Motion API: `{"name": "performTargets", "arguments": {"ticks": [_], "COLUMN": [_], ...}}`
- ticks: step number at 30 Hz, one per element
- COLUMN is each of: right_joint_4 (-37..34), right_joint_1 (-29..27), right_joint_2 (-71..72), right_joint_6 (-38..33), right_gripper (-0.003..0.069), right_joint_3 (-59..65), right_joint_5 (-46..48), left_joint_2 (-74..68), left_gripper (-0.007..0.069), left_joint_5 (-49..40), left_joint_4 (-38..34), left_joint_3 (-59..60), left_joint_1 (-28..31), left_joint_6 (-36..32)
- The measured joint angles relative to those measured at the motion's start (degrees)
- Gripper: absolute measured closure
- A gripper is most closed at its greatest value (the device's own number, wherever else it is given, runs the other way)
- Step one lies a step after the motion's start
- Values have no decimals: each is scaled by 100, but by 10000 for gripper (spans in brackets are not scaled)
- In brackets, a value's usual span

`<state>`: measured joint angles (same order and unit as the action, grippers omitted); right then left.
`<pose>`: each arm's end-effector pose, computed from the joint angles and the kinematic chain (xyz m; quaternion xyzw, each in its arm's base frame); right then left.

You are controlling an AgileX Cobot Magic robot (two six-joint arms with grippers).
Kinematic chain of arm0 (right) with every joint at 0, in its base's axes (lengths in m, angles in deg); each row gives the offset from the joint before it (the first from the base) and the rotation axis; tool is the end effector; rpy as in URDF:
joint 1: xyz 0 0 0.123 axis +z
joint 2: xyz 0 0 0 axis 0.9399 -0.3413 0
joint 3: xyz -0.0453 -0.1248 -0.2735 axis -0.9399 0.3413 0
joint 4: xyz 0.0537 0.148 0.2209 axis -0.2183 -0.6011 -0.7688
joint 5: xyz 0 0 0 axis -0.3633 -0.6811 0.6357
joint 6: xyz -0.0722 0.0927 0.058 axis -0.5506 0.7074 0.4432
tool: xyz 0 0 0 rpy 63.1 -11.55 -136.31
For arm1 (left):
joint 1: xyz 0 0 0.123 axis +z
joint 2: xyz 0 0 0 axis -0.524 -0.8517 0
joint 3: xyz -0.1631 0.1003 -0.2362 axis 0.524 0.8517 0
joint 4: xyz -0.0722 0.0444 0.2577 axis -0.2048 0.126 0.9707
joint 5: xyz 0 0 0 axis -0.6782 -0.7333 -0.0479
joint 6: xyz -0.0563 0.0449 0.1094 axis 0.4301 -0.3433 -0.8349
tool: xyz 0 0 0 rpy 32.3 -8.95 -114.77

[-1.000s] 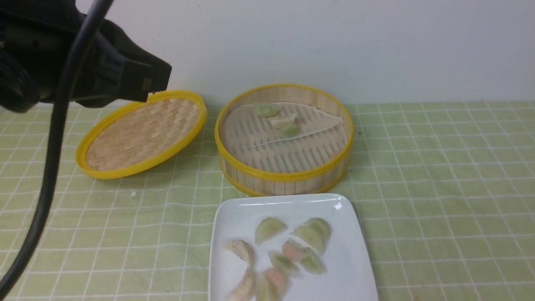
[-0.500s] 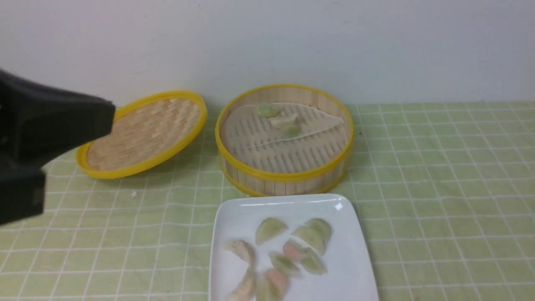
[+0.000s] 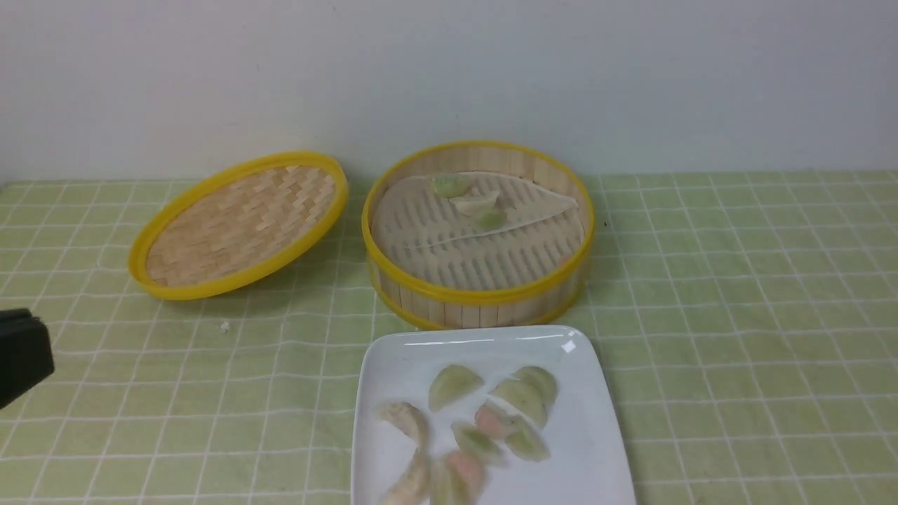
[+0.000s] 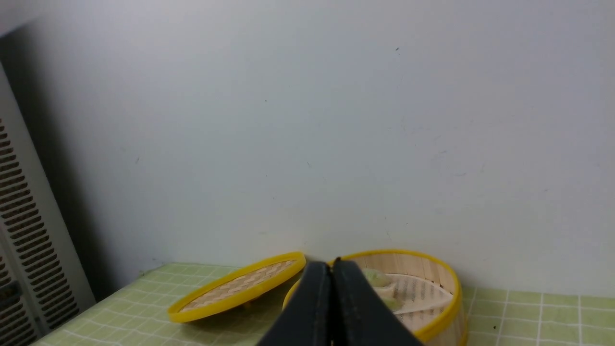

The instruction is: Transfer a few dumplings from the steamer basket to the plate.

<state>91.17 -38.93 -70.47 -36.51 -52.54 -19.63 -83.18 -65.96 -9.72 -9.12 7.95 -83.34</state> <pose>0.0440 0.0166 0.3237 -0.0750 0.6882 0.2606 0.6729 0.0683 -0.0674 0.4057 0.2380 0.7509 -0.2278 0.5724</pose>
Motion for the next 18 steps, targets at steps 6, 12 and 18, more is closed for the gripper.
{"name": "performTargets", "arguments": {"ticks": [6,12,18], "right_joint_4": [5,5,5], "right_joint_1": [0,0,0], "right_joint_2": [0,0,0], "right_joint_6": [0,0,0], "right_gripper": [673,673,673], "right_joint_3": [0,0,0], "right_joint_5": [0,0,0], "left_joint_2": [20,264,1188], "left_gripper": [631,631,631], "left_joint_5": [6,1012,2883], "left_joint_4": [205,1147,1676], "left_joint_3": [0,703,2541], "left_joint_1": [0,107,934], "left_joint_6": [-4,134,682]}}
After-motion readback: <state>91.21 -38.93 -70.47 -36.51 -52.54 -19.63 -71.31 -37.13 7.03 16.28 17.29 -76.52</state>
